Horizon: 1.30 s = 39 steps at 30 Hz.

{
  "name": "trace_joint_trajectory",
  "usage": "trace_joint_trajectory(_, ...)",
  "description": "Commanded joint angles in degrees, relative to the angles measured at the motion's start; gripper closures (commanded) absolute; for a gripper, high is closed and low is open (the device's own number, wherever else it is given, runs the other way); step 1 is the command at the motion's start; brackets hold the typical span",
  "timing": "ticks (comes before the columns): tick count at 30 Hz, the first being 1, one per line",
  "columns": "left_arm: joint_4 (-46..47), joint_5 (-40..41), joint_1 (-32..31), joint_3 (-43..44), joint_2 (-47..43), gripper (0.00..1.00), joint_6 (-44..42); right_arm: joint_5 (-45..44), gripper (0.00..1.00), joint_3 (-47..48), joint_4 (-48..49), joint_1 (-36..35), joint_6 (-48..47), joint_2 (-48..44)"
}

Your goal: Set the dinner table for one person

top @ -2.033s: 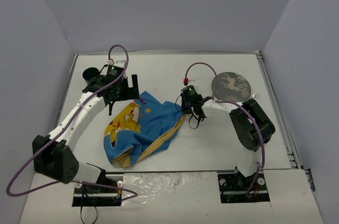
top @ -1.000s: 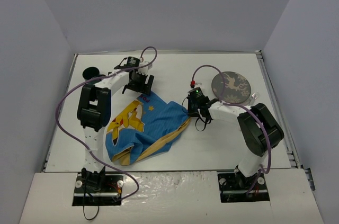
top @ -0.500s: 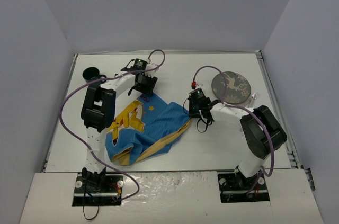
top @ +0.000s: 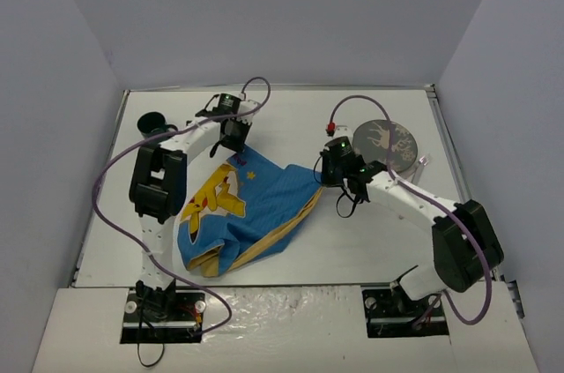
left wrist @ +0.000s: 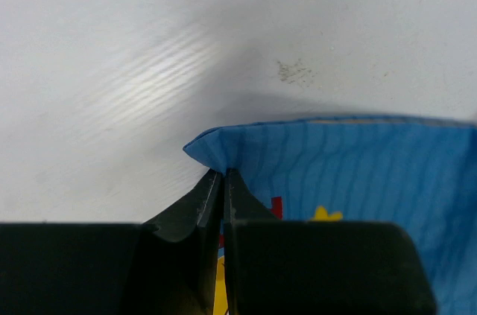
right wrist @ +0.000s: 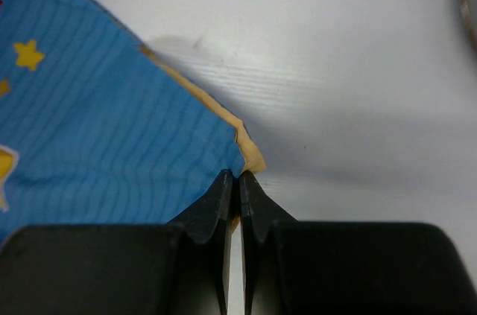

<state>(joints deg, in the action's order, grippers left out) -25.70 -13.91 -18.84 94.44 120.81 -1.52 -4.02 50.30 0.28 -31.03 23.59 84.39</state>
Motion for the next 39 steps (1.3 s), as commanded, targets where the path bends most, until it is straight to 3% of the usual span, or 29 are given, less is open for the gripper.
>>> trace_joint_trajectory(1,2.46,1.73,2.58,3.16,-17.13,1.0,-1.77,-5.21,1.0,9.44,-3.85,0.53,-5.79,-10.41)
trace_joint_trajectory(11,2.6,5.56,5.92,6.63,-37.36,1.0,-0.59,-2.9,1.0,22.21,-10.29,0.45,-15.95,-21.38)
trace_joint_trajectory(17,1.68,6.95,6.45,7.88,-48.51,1.0,-1.24,4.66,1.0,26.39,-11.0,0.39,-19.58,-25.71)
trace_joint_trajectory(25,-6.38,8.12,6.45,13.31,-58.38,1.0,-4.16,21.75,1.0,34.16,-14.29,0.36,-19.21,-26.96)
trace_joint_trajectory(32,-14.59,11.43,6.45,20.88,-59.89,1.0,-9.48,35.31,1.0,38.14,-15.38,0.25,-13.3,-24.98)
trace_joint_trajectory(39,-16.79,13.04,6.45,23.52,-51.03,1.0,-12.77,29.84,1.0,36.06,-15.47,0.18,-5.99,-22.1)
